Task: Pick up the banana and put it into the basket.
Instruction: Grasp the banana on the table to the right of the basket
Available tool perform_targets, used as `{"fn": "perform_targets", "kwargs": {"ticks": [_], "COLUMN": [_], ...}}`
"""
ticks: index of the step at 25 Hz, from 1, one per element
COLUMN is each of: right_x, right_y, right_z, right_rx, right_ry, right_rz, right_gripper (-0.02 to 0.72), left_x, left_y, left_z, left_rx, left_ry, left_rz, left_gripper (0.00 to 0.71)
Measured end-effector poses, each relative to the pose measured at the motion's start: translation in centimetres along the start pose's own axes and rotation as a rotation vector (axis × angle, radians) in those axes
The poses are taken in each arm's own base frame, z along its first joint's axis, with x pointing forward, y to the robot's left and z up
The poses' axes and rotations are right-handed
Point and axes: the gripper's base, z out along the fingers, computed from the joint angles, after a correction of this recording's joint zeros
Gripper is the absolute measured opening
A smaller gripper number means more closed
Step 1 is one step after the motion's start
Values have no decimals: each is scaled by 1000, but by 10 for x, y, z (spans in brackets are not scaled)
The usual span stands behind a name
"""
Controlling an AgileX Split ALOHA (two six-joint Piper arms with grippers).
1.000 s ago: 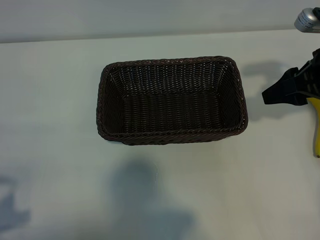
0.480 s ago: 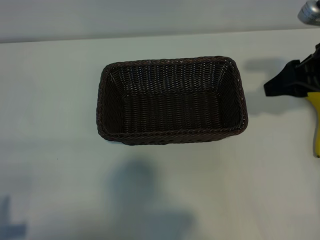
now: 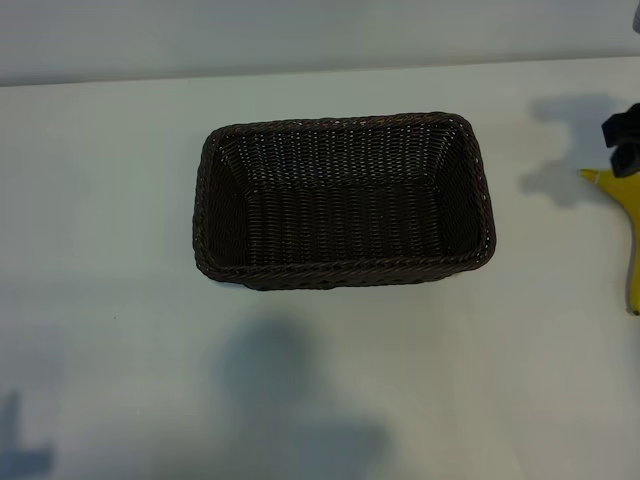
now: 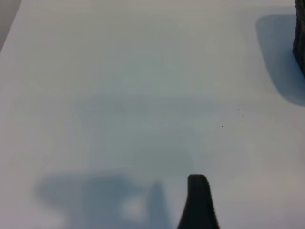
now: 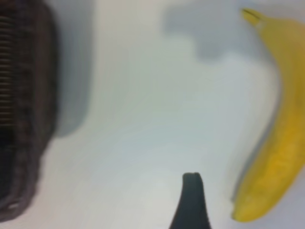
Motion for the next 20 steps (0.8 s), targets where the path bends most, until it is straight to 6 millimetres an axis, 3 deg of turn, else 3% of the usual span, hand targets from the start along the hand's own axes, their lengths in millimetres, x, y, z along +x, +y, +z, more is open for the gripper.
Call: {"fn": "perform_targets", "kwargs": {"ticks": [6,13,20], "right_x": [0,3,2], "right_y": [-11,-48,-52], "right_z": [27,50,68], "right_rx": [44,48,23], "right_ry": [94,152,167], "right_rz": [12,138,141], "right_gripper": [586,586,586], "left_x": [0,0,0], "left_y": [0,0,0], "left_z": [0,0,0], "left_rx": [0,0,0], "left_ry": [0,0,0], "left_rz": [0,0,0], "left_gripper": [563,563,563]}}
